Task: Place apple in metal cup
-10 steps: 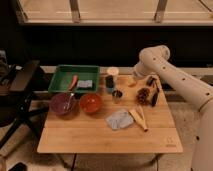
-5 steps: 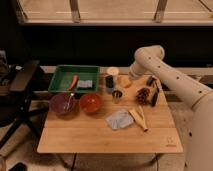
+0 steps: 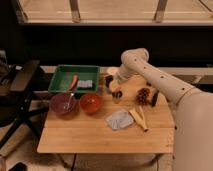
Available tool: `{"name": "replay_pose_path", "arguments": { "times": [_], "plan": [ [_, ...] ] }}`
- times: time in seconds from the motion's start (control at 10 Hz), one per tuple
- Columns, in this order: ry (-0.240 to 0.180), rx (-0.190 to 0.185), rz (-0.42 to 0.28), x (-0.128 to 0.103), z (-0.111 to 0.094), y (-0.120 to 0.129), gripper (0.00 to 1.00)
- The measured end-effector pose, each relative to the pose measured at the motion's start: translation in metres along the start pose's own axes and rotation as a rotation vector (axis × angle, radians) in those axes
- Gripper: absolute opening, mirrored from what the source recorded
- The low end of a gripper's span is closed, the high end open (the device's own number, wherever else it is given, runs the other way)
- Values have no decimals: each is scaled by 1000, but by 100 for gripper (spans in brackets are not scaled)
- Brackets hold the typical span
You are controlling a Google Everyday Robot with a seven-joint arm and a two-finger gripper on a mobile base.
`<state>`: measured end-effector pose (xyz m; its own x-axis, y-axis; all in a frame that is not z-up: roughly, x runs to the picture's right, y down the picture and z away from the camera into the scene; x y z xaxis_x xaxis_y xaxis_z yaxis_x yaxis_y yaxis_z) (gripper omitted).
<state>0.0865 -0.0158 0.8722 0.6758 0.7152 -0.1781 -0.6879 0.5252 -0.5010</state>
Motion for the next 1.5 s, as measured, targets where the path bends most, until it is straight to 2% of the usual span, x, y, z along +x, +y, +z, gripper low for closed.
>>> {"name": "replay_pose_path", "arguments": {
  "times": [0.1, 0.2, 0.5, 0.6, 0.8, 1.2, 1.5],
  "plan": [
    [15, -7, -1, 0, 7, 4, 35],
    [27, -8, 5, 4, 10, 3, 42],
    [71, 4, 47, 25, 18, -6, 74],
    [77, 6, 56, 28, 19, -7, 79],
    [68, 8, 73, 31, 18, -11, 80],
    [0, 20, 99, 26, -5, -18, 80],
    [-65, 35, 179, 41, -27, -45, 80]
  ]
}}
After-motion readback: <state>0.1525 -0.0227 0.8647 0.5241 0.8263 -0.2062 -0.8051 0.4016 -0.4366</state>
